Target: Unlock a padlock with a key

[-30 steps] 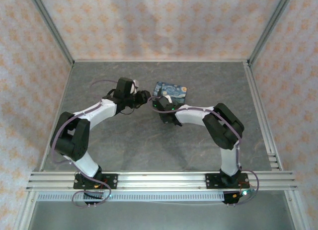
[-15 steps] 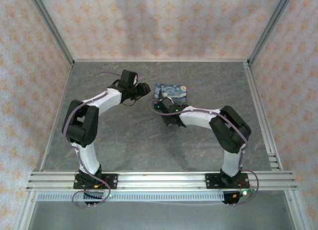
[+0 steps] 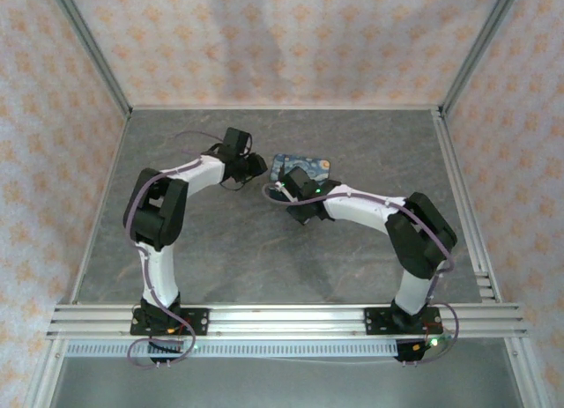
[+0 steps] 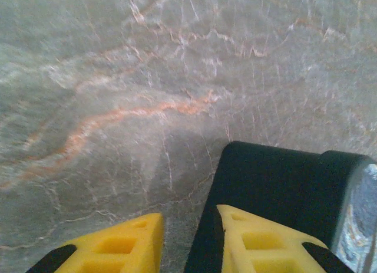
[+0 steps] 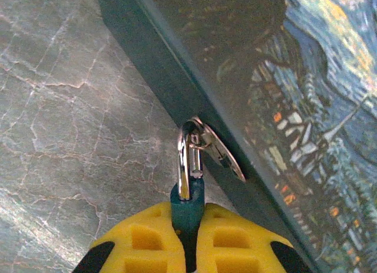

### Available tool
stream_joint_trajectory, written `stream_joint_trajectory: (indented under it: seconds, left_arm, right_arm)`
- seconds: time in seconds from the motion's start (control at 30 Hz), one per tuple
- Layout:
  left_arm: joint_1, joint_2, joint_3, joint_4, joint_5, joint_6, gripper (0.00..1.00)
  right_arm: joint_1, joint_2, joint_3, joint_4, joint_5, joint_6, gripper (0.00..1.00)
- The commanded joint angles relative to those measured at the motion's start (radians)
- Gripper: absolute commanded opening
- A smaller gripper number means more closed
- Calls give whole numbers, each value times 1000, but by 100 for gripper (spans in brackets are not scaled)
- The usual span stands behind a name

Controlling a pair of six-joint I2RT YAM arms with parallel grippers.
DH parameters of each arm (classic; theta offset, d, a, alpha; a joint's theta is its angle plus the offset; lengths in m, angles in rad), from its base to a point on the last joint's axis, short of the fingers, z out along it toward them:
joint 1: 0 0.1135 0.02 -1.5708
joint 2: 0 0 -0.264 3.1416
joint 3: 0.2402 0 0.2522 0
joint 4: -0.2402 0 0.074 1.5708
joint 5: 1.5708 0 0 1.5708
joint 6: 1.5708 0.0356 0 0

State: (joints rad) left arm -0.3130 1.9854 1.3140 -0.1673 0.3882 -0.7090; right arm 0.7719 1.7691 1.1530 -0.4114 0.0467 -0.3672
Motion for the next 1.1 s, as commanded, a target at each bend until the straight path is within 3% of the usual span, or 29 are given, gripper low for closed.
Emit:
stream_joint_trajectory:
  seconds: [0.0, 0.23, 0.7, 0.93, 1.07]
  left_arm:
    - [-24, 6, -17, 39, 0, -18, 29]
    - [-35, 4, -67, 100, 5, -48, 27]
    - [-73, -6, -97, 118, 2, -56, 23]
    - [-89, 9, -111, 142, 24, -64, 10]
    - [-100, 9, -120, 149, 21, -69, 8]
  right_arm:
    - [4, 11, 40, -33, -17, -94, 0]
    - [16, 39, 66, -35, -19, -179, 0]
    - [55, 77, 96, 78, 19, -172, 0]
    - [56, 86, 149, 110, -26, -212, 0]
    - [61, 109, 165, 128, -30, -222, 0]
